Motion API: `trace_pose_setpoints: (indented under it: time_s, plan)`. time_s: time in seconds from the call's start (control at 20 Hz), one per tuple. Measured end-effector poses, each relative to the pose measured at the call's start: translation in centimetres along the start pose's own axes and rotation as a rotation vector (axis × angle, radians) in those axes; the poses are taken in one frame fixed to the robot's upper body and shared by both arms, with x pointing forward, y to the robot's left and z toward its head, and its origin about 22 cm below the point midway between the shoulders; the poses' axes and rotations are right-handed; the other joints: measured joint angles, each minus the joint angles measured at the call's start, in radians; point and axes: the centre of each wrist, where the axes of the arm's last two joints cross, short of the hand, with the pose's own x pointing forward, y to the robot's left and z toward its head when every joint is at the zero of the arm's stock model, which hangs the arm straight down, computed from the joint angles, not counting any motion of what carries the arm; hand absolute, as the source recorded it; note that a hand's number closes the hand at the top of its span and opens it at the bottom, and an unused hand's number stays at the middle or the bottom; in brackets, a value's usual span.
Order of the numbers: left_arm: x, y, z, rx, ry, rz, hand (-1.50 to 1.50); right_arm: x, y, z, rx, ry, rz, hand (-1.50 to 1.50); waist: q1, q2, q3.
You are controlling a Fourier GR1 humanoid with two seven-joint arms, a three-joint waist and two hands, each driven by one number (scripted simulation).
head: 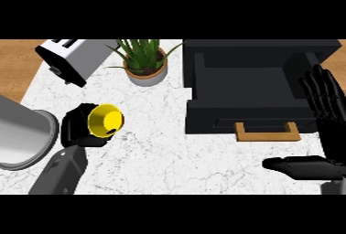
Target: Pick up the cup, place it into the drawer and close the drawer
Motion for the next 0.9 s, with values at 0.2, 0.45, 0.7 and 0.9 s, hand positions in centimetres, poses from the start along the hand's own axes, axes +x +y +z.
trace_pose_setpoints:
  time_s: [0.2,0.45,0.7,0.9]
  plan:
    - [0.7,-3.2,-3.5,-0.094,-0.045,0.022,1.50,-0.5,-0.8,0.0,-0.008,0.002,0.004,-1.50,0.008,-0.004,0.001]
    - [3.0,-7.0,-7.4,-0.201,-0.119,-0.002,1.50,0.2,-1.0,0.4,-0.017,0.009,0.009,-1.50,0.013,-0.007,0.002]
    - [5.9,-13.1,-11.0,-0.273,-0.154,-0.008,1.50,-0.1,-1.0,0.1,-0.018,0.014,0.009,-1.50,0.016,-0.007,0.002]
    - [8.5,-17.5,-12.6,-0.329,-0.160,-0.030,1.50,0.3,-1.2,0.2,-0.014,0.019,0.006,-1.50,0.011,-0.007,0.002]
